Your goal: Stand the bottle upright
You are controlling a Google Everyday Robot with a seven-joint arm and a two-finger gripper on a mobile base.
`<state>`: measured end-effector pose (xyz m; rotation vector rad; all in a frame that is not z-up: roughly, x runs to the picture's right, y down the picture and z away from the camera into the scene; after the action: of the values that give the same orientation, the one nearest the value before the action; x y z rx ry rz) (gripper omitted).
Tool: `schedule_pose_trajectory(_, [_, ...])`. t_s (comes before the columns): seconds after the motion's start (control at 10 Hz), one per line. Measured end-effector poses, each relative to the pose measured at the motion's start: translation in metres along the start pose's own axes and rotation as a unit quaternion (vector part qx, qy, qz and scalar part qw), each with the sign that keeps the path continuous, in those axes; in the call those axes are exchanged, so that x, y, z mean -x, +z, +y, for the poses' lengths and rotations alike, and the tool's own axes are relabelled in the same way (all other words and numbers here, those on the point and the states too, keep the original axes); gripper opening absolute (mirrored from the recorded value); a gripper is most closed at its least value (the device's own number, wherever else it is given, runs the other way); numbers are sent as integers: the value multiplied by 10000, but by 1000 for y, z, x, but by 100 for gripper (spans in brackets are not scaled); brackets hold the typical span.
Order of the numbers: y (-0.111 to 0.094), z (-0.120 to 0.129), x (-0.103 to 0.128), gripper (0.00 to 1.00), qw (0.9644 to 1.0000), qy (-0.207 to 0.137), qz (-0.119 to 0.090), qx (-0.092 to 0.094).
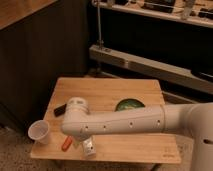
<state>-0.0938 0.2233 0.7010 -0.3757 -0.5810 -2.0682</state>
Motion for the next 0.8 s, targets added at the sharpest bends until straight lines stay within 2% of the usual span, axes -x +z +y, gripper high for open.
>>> schedule_pose_trajectory(0.3, [14, 2, -21, 77, 9991, -9, -312, 293])
schedule_pose_trajectory(0.4, [20, 5, -25, 77, 9979, 58, -560, 319])
schedule_pose_trajectory(0.5, [27, 8, -26, 77, 9965, 129, -779, 257])
schedule_pose_trajectory(0.6, [33, 10, -25, 77, 9956, 209, -904, 125])
schedule_pose_trajectory(0.8, [42, 13, -21, 77, 9947, 276, -987, -7])
